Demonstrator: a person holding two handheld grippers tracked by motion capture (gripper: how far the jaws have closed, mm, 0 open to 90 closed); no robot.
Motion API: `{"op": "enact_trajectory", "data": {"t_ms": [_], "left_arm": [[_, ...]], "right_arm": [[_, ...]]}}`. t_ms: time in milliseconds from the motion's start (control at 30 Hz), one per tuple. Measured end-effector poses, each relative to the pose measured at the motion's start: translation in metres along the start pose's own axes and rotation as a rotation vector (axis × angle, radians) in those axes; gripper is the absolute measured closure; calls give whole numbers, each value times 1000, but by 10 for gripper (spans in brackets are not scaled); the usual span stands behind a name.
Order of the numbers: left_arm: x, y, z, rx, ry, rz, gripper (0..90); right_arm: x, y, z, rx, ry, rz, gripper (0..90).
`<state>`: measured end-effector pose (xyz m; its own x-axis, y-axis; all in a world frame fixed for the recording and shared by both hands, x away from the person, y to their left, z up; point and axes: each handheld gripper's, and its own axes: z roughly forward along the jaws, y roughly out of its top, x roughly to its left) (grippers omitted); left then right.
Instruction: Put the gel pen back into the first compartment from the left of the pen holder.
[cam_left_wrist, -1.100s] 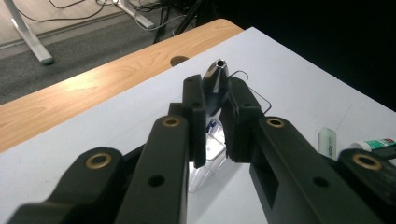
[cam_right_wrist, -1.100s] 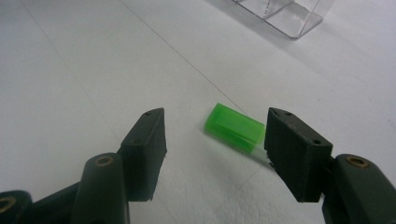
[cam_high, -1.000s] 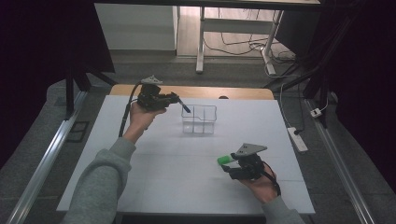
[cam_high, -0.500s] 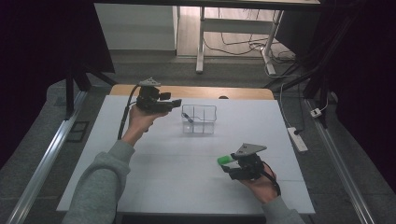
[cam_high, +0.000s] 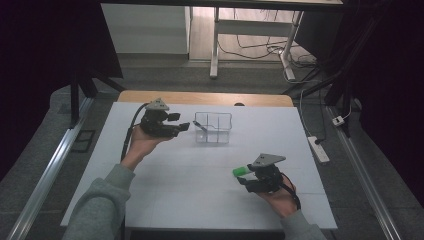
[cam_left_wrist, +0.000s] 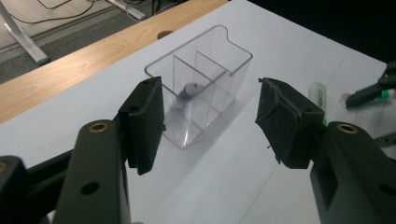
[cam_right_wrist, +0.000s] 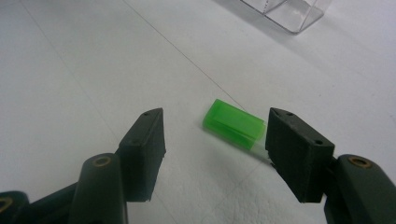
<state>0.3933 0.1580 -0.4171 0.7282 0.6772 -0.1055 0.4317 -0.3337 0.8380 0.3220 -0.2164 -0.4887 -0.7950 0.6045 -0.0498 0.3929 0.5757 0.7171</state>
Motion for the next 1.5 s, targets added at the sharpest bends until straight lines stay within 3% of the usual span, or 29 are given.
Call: {"op": "enact_trajectory", "data": {"t_ms": [300, 667, 1067, 1333, 1500], "left_arm": [[-10, -29, -10, 40, 15, 36, 408], [-24, -67, -33, 12, -12, 8, 406], [-37, -106, -56, 20, 32, 21, 405], [-43, -136, -67, 35, 52, -3, 401], [-43, -145, -72, 34, 66, -9, 400]], "right_arm": [[1, 0, 1, 1, -1, -3, 376], [0, 0, -1, -3, -5, -2, 377], [-6, -1, -6, -13, -28, 2, 379], [-13, -2, -12, -26, -35, 15, 379], [-20, -3, -17, -31, -29, 39, 379]]}}
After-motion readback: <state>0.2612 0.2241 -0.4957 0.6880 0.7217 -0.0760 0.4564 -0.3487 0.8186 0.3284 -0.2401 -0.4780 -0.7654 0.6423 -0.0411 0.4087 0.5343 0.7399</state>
